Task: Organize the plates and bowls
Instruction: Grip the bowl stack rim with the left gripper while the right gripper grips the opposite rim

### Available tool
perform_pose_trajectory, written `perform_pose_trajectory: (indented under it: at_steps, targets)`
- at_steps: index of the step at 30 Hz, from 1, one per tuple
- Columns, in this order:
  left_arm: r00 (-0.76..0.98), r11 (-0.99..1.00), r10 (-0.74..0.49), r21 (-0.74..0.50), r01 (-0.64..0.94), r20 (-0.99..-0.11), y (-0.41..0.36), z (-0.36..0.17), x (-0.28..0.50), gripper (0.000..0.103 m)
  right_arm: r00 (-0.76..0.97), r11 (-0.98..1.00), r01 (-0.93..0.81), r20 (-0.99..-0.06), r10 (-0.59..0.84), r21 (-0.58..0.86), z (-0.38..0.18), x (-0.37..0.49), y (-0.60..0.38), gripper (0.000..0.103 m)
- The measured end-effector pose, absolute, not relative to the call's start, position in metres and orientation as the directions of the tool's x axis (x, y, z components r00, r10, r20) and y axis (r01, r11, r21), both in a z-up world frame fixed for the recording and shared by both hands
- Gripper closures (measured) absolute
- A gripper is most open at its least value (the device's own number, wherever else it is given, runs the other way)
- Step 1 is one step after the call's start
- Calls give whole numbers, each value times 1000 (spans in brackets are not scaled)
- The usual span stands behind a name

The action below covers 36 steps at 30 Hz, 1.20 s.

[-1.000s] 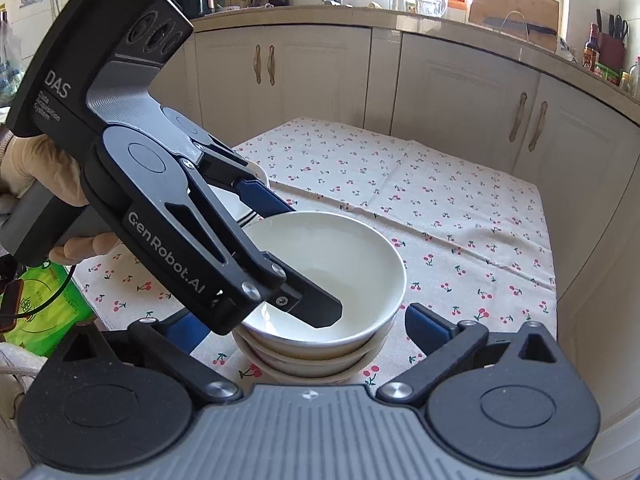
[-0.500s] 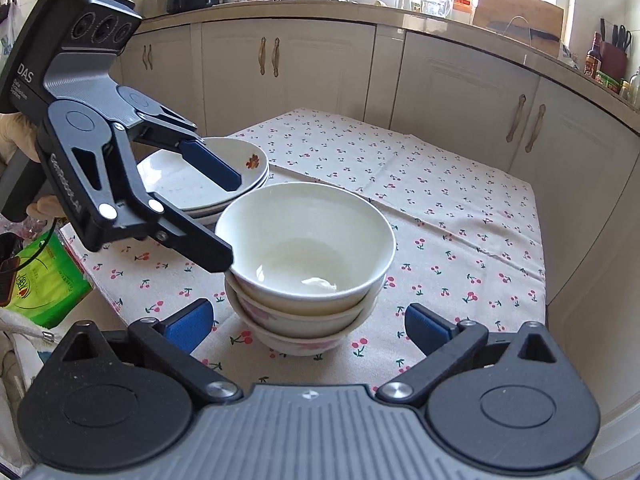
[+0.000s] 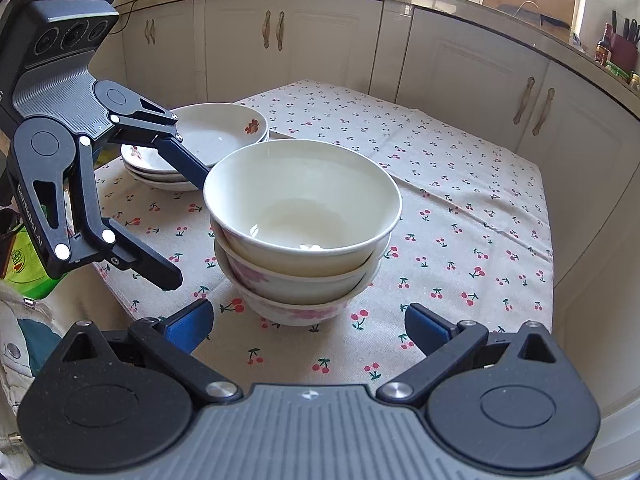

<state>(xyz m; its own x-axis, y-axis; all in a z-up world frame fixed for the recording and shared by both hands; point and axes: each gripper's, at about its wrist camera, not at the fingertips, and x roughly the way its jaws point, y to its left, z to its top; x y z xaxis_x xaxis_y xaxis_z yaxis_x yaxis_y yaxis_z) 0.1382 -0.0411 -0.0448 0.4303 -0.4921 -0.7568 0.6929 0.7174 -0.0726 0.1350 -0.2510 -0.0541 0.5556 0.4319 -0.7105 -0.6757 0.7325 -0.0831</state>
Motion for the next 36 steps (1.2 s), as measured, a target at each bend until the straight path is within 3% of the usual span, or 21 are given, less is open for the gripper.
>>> perform_pose_trajectory:
  at_steps: [18,36]
  targets:
    - [314,600,-511,-71,797,-800,-57,-68,179,6,410,598,-800,-768,492,-44,-68,174,-251,0]
    - [188,445,-591,-122,887,-785,-58,-69,195,18,252,413,-910,-827,502,-26,-63,201,-232,14]
